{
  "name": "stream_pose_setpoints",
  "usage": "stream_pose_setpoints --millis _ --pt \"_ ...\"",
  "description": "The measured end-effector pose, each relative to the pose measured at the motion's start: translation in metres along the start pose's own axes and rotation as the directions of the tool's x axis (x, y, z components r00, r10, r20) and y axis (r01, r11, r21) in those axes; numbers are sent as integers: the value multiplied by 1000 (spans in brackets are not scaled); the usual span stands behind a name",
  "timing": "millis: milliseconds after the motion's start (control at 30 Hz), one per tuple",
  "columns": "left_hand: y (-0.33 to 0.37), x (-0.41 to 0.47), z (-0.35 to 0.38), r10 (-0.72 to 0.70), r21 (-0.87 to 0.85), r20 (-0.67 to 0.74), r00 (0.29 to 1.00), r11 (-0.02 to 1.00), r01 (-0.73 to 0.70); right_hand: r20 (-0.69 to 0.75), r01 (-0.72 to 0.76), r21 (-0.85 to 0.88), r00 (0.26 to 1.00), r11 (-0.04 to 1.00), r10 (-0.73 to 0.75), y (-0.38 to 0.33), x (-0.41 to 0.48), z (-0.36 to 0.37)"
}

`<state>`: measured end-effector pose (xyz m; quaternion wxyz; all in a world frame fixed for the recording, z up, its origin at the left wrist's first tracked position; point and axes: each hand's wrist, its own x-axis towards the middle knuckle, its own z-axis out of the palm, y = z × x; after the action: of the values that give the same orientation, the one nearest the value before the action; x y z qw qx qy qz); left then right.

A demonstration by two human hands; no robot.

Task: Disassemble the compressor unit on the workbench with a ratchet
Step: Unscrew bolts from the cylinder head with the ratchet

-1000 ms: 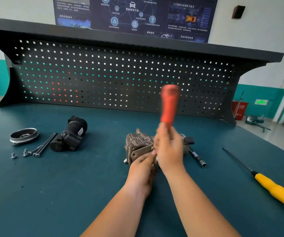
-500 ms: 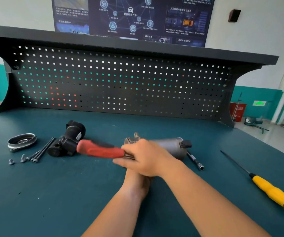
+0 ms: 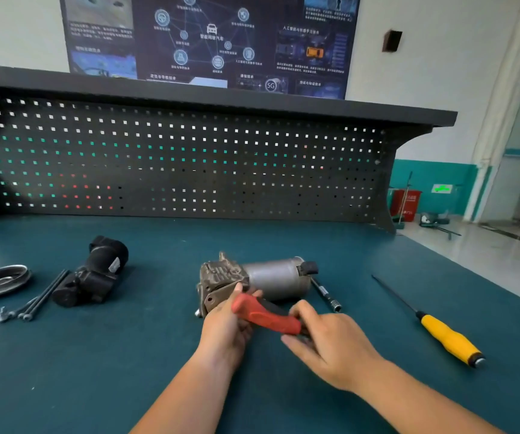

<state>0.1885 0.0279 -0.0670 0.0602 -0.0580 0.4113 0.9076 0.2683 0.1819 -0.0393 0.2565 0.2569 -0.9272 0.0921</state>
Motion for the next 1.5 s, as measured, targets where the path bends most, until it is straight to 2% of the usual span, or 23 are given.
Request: stream_pose_setpoints --millis 67,267,367,433,467,500,567,633,733,833,1067,1233,1500 --pt "0 -2 -2 -14 69 11 1000 998 13 135 -151 -113 977 982 166 36 -18 -3" --pt "5 -17 3 -60 81 4 998 995 59 224 -314 -292 896 904 383 100 -44 -7" --pt "6 -21 0 -23 138 -1 1000 990 23 250 -457 -263 819 850 517 104 -44 1" --pt "8 -24 -4 14 224 -5 1000 974 -13 220 -513 -205 806 834 550 99 -38 5" --pt "9 -26 -6 44 300 -6 999 953 -40 160 -524 -165 821 835 547 93 -31 6" --pt "10 -28 -8 84 390 -1 996 918 -76 74 -516 -97 849 851 523 85 -23 7" --pt "12 -34 -13 212 581 35 977 791 -193 -101 -417 147 896 897 433 61 1 9" --pt "15 -39 -16 322 691 129 938 649 -318 -182 -277 337 919 900 351 35 28 14" --pt "16 -43 -18 471 738 179 864 516 -435 -180 -164 368 953 915 244 0 65 27" --pt "13 -43 -21 526 771 167 834 457 -443 -184 -180 381 947 907 265 -13 86 42" --pt "8 -38 -22 473 740 164 866 521 -425 -217 -190 466 922 864 320 -12 85 71" --pt "6 -35 -23 451 683 139 882 601 -415 -253 -187 470 908 863 334 -13 85 72" --pt "5 -33 -26 422 634 98 902 672 -383 -270 -188 462 901 867 339 -18 78 70"
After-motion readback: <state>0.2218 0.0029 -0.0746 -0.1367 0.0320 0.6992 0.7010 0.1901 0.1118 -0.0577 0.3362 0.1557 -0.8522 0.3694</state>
